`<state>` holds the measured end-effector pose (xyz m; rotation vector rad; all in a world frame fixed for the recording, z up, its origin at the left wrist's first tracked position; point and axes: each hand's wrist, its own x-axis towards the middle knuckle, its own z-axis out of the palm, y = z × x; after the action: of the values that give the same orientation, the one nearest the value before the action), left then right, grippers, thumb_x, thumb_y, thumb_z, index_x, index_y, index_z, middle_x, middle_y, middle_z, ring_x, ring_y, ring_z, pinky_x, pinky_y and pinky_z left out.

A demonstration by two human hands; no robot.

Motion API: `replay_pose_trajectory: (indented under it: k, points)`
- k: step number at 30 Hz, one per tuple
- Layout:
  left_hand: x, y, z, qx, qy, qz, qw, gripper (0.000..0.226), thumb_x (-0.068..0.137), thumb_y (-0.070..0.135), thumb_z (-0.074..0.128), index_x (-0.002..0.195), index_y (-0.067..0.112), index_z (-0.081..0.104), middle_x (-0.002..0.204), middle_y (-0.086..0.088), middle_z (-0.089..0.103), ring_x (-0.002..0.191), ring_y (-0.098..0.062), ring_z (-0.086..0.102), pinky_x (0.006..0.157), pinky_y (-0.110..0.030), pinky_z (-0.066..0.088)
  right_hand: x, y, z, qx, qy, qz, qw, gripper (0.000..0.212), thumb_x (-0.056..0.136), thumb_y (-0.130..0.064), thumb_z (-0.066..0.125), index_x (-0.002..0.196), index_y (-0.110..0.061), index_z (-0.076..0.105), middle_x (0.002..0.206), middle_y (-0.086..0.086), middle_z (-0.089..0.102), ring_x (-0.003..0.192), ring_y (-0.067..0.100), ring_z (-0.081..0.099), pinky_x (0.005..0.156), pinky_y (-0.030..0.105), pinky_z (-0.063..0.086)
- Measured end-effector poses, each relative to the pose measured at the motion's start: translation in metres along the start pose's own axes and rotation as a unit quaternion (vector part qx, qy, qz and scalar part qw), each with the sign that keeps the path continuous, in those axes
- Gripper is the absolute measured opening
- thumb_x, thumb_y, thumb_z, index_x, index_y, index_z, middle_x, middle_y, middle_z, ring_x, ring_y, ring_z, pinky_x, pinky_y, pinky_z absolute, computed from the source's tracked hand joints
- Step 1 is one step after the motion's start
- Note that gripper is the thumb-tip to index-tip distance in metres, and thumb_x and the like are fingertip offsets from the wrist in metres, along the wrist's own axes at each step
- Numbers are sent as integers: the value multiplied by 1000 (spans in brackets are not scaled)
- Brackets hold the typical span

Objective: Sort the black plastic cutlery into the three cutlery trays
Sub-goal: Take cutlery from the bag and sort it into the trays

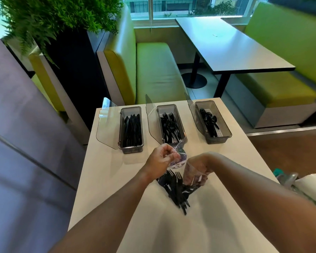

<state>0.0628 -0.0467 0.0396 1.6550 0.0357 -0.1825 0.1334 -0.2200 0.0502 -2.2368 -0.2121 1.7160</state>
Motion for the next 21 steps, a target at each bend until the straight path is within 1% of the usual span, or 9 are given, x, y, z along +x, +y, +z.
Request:
replay_pose_trajectory:
  k: [2, 4, 7, 11, 13, 16, 17, 19, 21]
  points:
    - [1, 4, 1, 0, 6, 13, 1000, 5, 99, 9, 61, 97, 5, 59, 103, -25, 72, 88, -21, 73, 65, -20, 54, 0, -5, 6, -18, -8, 6, 1000, 17, 88, -15, 75, 101, -6, 71, 97, 11, 69, 88, 26, 65, 77, 38, 56]
    - [1, 7, 4, 11, 4, 28, 1000, 4, 98, 11, 61, 95, 8, 60, 101, -21, 73, 94, -27, 73, 73, -27, 58, 7, -8, 12, -62, 13, 7, 998, 12, 87, -16, 76, 94, -9, 70, 94, 9, 69, 89, 25, 66, 82, 40, 57]
    - [2, 9, 5, 31, -3, 43, 999, 5, 98, 12, 62, 94, 10, 61, 98, -16, 74, 95, -26, 73, 85, -37, 60, 16, -11, 22, -173, 45, 17, 984, 37, 78, -22, 84, 106, -3, 70, 103, 10, 71, 99, 27, 69, 89, 40, 60]
    - [3, 3, 2, 60, -4, 42, 997, 10, 97, 16, 65, 95, 7, 61, 96, -20, 72, 83, -19, 71, 79, -42, 58, 14, -12, 23, -329, 97, 16, 939, 46, 79, -23, 82, 120, -7, 68, 102, 5, 62, 98, 24, 61, 79, 30, 49]
    - [3, 0, -1, 68, 0, 36, 997, 8, 96, 16, 66, 93, 10, 62, 94, -20, 71, 81, -24, 70, 81, -47, 58, 11, -9, 19, -333, 96, 16, 938, 38, 82, -19, 79, 116, -8, 69, 105, 7, 66, 100, 26, 63, 84, 33, 53]
    - [2, -3, -6, 78, 11, 28, 996, 7, 96, 15, 65, 89, 16, 63, 93, -18, 71, 89, -32, 70, 87, -53, 57, -1, -8, 12, -309, 97, 5, 946, 32, 90, -12, 68, 119, 1, 67, 115, 17, 70, 95, 24, 63, 81, 30, 57]
    - [2, -3, -6, 82, 14, 27, 996, 8, 96, 15, 64, 89, 17, 62, 93, -16, 72, 88, -30, 70, 87, -53, 57, -2, -7, 9, -296, 105, -3, 950, 31, 95, -9, 60, 123, 4, 64, 116, 18, 68, 97, 24, 61, 88, 35, 57]
    - [2, -3, -7, 83, 17, 26, 996, 8, 97, 15, 63, 89, 18, 62, 92, -14, 72, 87, -27, 70, 87, -53, 56, -6, -7, 9, -293, 113, -9, 949, 31, 100, -9, 48, 125, 4, 61, 112, 14, 66, 93, 23, 56, 99, 41, 53]
    - [2, -2, -7, 81, 18, 24, 996, 8, 96, 16, 63, 89, 18, 62, 94, -16, 72, 90, -30, 70, 88, -54, 56, -5, -8, 10, -304, 120, -20, 945, 29, 100, -13, 47, 121, -3, 65, 103, 11, 66, 86, 22, 58, 91, 41, 55]
